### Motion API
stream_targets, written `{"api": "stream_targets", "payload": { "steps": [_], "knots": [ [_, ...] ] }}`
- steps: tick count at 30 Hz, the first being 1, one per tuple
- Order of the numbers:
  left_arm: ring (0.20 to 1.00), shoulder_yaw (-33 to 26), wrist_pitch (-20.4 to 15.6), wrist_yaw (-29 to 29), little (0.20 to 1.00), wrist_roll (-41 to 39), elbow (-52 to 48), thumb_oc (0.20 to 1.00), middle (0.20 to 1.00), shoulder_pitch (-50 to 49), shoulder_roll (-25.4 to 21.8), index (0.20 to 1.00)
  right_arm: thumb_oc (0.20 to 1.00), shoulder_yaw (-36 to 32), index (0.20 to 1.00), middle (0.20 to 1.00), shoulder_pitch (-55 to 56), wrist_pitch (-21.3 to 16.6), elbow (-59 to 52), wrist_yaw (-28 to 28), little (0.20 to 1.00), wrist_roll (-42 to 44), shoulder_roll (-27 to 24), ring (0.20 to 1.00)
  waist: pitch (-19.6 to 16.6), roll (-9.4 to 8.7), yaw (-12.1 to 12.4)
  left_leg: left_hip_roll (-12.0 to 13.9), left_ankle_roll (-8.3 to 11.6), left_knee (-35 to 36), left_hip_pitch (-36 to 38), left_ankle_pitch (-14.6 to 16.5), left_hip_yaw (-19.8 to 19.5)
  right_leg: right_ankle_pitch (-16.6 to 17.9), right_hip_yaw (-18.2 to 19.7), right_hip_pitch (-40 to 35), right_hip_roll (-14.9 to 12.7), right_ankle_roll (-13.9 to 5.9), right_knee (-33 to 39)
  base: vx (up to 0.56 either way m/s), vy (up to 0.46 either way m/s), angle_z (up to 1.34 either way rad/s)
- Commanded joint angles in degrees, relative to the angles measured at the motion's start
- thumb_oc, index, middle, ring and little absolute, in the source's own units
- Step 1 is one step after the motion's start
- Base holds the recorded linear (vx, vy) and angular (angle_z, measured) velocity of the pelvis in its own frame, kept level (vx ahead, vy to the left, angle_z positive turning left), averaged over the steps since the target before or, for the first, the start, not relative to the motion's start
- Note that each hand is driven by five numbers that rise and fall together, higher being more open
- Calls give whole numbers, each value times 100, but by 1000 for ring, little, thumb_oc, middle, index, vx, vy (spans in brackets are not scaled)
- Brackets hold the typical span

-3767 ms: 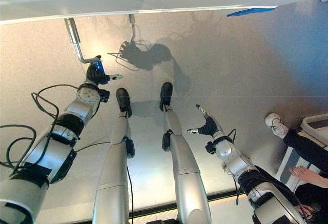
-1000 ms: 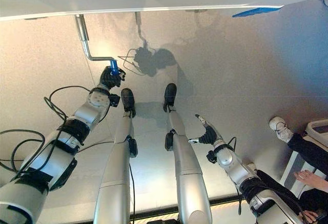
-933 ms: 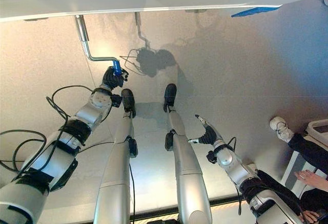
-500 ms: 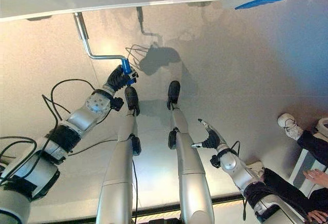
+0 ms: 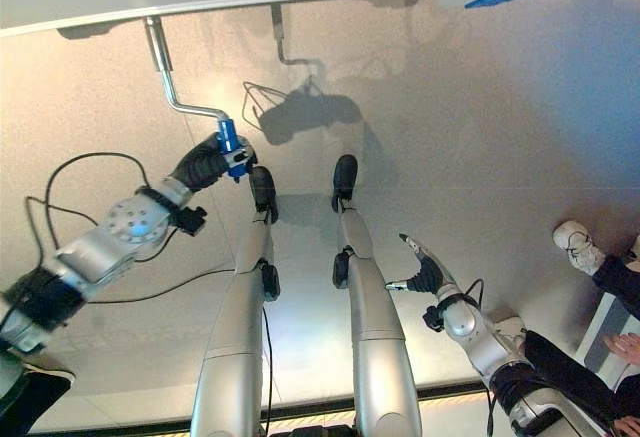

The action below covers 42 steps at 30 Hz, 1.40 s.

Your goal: Raise the hospital bed

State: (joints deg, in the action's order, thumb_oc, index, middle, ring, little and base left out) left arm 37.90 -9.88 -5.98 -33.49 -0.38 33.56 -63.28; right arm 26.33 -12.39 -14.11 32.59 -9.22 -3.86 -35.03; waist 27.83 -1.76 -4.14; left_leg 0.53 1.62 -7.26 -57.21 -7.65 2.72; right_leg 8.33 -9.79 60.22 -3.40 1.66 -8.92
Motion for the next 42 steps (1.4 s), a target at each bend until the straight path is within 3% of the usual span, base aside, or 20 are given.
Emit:
{"api": "stream_targets", "payload": {
  "steps": [1,10,22,29,42],
  "knots": [
    [200,-788,-621,-4,200,-108,-772,200,200,-261,-322,200,1000,-25,1000,1000,779,-167,-178,44,1000,-81,-200,1000,-196,242,-60,-391,-320,93,342,372,-33,33,-35,-167,32,-822,-131,0,0,0],
    [200,-1784,-722,234,200,-385,-1448,200,200,-1611,-964,200,1000,-112,1000,1000,925,-248,-150,135,1000,-92,-310,1000,-189,275,8,-385,-327,91,355,364,-36,49,-53,-176,15,-840,-137,0,0,0],
    [200,-3332,-820,253,200,-562,-1317,200,200,-3280,-1003,200,1000,-289,1000,1000,1099,-306,-187,199,1000,-147,-448,1000,-167,364,142,-408,-335,109,389,348,-34,29,-80,-222,-10,-854,-136,0,0,0],
    [200,-3330,-753,233,200,-455,-476,200,200,-3490,-824,200,1000,-289,1000,1000,1108,-338,-269,225,1000,-133,-582,1000,-142,349,162,-402,-335,97,410,344,-28,13,-92,-257,-34,-854,-144,0,0,0],
    [200,-2985,-685,-53,200,-145,930,200,200,-2713,-352,200,1000,-307,1000,1000,1113,-357,-450,179,1000,-142,-721,1000,-76,240,101,-425,-343,42,388,360,-6,13,-81,-283,-46,-838,-135,1,11,-1]
  ]
}}
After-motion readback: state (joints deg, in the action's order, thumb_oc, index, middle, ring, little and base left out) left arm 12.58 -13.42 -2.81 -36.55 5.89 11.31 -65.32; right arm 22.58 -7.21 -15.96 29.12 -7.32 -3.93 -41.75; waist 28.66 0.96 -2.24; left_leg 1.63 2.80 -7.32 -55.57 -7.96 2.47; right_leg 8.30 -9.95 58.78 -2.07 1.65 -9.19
